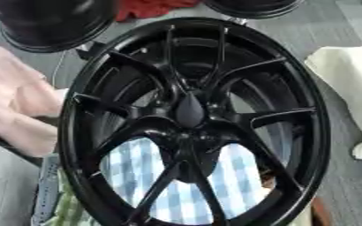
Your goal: Pull the pin out of the wheel hub.
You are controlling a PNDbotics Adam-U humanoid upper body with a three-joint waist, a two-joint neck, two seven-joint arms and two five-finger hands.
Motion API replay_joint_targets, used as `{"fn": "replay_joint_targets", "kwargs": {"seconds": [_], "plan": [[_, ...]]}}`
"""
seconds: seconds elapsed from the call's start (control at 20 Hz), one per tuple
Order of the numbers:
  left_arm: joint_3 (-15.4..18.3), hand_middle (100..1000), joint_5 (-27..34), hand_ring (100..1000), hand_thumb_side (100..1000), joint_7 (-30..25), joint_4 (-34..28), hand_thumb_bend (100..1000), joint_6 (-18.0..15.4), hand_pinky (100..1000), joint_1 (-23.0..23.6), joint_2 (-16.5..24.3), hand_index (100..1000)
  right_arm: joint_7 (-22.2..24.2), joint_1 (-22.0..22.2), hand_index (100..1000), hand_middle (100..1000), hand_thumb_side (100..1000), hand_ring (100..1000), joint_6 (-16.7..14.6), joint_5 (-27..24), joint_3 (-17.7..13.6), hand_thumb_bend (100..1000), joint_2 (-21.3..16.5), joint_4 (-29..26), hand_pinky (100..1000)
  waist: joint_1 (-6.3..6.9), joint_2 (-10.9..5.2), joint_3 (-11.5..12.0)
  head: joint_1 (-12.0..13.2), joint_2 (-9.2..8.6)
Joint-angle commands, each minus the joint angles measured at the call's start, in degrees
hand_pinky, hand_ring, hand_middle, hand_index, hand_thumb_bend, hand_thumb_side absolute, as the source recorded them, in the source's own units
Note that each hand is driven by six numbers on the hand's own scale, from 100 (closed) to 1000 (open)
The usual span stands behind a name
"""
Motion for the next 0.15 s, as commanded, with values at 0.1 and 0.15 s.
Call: {"fn": "replay_joint_targets", "kwargs": {"seconds": [0.1,0.15], "plan": [[0.6,666,-0.6,642,671,1.8,-4.3,100,0.6,846,0.5,-3.5,769,-0.1,0.0,667,656,311,713,-0.5,-0.2,-0.5,100,-1.4,-0.7,797,-0.18,-1.24,-0.1,0.2,-0.91],[0.5,666,-0.8,644,678,1.9,-4.3,100,0.6,847,0.6,-4.3,769,-0.1,0.0,667,656,308,713,-0.6,-0.2,-0.5,100,-1.4,-0.7,796,-0.28,-1.23,-0.1,0.3,-0.95]]}}
